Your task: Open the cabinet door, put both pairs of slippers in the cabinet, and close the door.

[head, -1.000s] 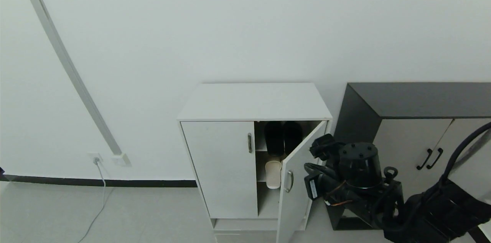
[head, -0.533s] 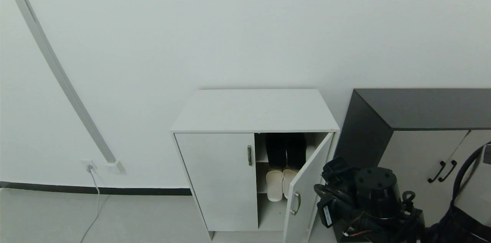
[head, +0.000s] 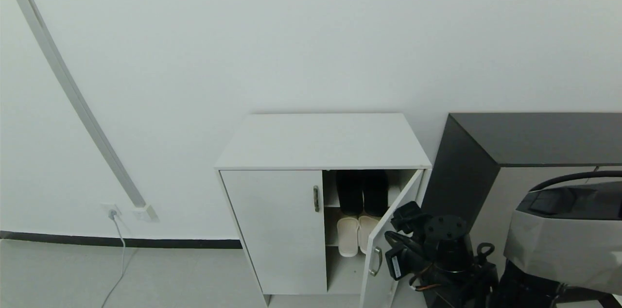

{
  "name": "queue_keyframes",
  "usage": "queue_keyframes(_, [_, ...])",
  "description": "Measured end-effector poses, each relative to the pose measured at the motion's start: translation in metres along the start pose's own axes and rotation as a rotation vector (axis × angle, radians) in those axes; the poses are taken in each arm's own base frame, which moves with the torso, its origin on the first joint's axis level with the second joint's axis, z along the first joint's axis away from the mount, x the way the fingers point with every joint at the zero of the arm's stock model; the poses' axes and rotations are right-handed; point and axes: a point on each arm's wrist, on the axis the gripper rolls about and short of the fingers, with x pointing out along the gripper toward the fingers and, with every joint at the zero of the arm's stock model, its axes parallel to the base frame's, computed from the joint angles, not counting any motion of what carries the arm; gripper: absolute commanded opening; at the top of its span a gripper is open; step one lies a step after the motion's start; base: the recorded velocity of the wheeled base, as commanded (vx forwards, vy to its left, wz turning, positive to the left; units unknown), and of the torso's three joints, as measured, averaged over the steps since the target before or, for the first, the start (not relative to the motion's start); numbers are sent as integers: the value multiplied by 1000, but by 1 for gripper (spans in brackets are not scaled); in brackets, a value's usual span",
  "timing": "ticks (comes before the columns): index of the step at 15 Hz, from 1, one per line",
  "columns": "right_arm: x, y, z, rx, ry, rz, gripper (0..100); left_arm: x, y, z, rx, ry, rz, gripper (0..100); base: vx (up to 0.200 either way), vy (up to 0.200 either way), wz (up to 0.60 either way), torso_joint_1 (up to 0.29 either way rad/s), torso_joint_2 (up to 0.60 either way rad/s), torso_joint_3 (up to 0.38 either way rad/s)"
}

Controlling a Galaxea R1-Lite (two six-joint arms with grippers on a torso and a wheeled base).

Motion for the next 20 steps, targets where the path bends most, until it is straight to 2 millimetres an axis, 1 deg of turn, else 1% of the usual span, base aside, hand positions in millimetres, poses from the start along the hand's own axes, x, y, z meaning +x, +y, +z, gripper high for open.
queue_keyframes(4, [30,-1,1,14,-39,-15,0,0,0,0,0,0,0,0,0,0,0,0,0,0])
queue_keyframes(8, [58,3,15,30,-119,-18,0,0,0,0,-1,0,0,0,0,0,0,0,0,0])
queue_keyframes(10, [72,5,16,33,-131,-21,0,0,0,0,-1,-1,1,0,0,0,0,0,0,0])
queue_keyframes(14, [97,1,21,42,-143,-43,0,0,0,0,-2,-1,1,0,0,0,0,0,0,0])
queue_keyframes(18, [113,-6,29,47,-136,-63,0,0,0,0,-2,-1,1,0,0,0,0,0,0,0])
queue_keyframes(20, [118,-7,32,50,-141,-68,0,0,0,0,-2,0,0,0,0,0,0,0,0,0])
